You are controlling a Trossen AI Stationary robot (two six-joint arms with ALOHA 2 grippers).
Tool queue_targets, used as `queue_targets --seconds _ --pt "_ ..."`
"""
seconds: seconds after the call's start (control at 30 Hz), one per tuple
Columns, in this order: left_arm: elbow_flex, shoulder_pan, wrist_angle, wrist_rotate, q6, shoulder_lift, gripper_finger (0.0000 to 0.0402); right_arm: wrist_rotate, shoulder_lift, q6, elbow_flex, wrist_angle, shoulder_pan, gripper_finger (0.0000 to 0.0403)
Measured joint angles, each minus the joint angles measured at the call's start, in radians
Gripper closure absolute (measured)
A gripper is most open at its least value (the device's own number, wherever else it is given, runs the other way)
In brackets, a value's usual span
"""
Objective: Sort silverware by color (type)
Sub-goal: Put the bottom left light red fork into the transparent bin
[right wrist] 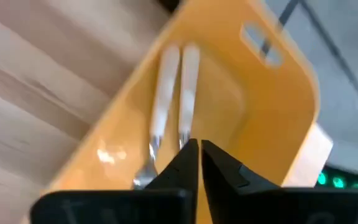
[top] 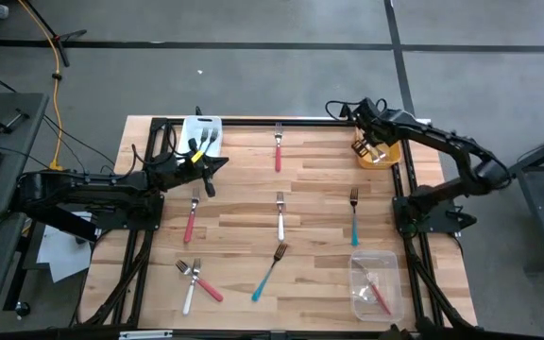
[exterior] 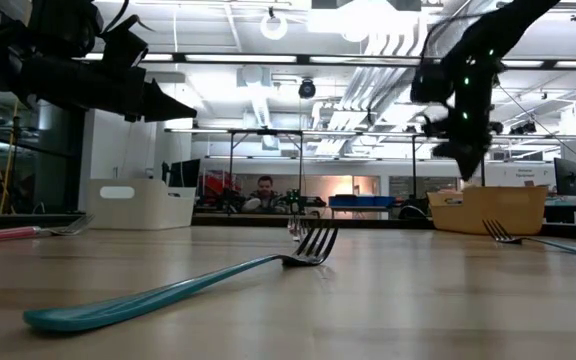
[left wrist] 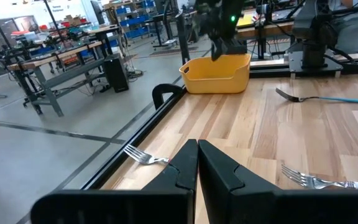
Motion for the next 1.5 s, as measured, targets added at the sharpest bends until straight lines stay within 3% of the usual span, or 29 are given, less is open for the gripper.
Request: queue_targets --seconds 0.13,0.47,0.67,1.0,1.23,1.5 --pt "0.0 0.0 0.0 0.0 -0.001 0.0 0.0396 -0.022 -0.077 0.009 0.0 0.115 0.06 0.0396" --pt "0.0 -0.028 -0.032 0.006 -0.052 0.0 0.0396 -0.327 -0.105 -0.037 0.0 0.537 0.161 0.0402" --pt "0.0 -0.091 -0.055 0.007 -0.098 0.0 0.0396 -0.423 -0.024 -0.064 0.0 0.755 0.224 0.0402" --pt "0.002 -0.209 -0.121 -0.009 -0.222 0.0 0.0396 -0.67 0.233 -0.087 0.0 1.203 0.319 0.0402" --pt "0.111 -0.325 -0.419 -0.118 -0.308 0.0 0.0397 -0.699 0.35 -0.09 0.0 1.441 0.392 0.0403" --pt "0.304 -0.487 -0.789 -0.171 -0.514 0.001 0.0397 -0.699 0.356 -0.089 0.0 1.451 0.403 0.0403"
